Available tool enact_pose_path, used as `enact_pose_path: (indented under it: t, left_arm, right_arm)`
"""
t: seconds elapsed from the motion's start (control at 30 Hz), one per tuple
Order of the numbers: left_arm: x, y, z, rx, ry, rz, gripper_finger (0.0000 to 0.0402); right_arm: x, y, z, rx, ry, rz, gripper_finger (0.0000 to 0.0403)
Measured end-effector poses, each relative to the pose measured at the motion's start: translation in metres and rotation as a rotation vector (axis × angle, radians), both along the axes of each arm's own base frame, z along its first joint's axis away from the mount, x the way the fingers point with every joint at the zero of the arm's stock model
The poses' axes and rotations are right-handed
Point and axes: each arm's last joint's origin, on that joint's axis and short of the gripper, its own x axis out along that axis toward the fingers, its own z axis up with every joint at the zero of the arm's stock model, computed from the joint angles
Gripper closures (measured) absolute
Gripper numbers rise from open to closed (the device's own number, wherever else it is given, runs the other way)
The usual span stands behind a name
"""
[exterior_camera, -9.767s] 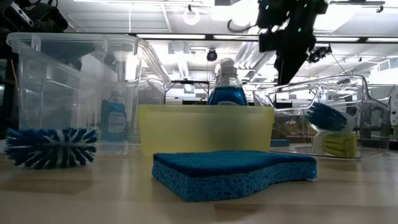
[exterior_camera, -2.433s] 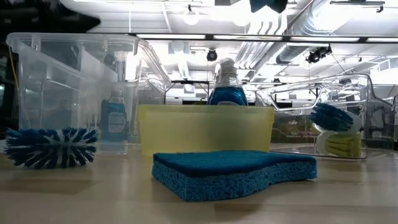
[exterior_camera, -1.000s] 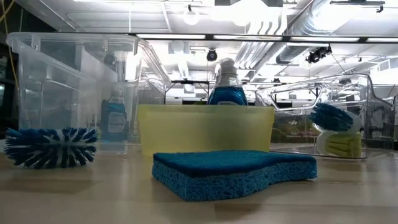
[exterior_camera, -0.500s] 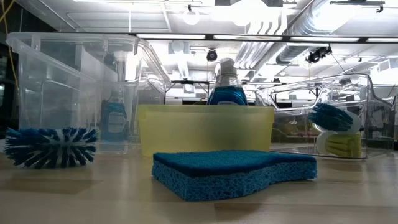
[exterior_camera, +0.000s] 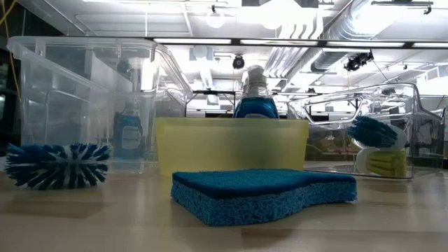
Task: Pick & Place Kitchen Sink Supplies
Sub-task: Put the blue sponge into the white bin
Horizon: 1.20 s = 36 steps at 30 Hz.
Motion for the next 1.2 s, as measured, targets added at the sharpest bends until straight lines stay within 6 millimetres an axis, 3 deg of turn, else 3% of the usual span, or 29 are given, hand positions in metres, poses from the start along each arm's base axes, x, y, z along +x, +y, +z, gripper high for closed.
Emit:
enact_pose_path:
  t: [0.17, 0.5, 0.93, 1.2]
  left_arm:
    - [0.0, 0.0, -0.001, 0.03, -0.001, 0.008, 0.0393]
    - [0.0, 0.0, -0.001, 0.056, -0.006, 0.013, 0.0395]
    - [0.001, 0.001, -0.001, 0.06, -0.017, 0.085, 0.0399]
    - [0.002, 0.005, -0.004, 0.068, 0.031, 0.21, 0.04]
  right_arm:
    - [0.0, 0.0, 0.0, 0.0, 0.003, 0.002, 0.0299]
    - [0.0, 0.0, -0.001, -0.003, 0.013, 0.004, 0.0292]
    - [-0.002, -0.001, 0.001, 0.043, 0.023, -0.03, 0.0138]
    - [-0.03, -0.007, 0.02, -0.044, 0.026, -0.31, 0.011]
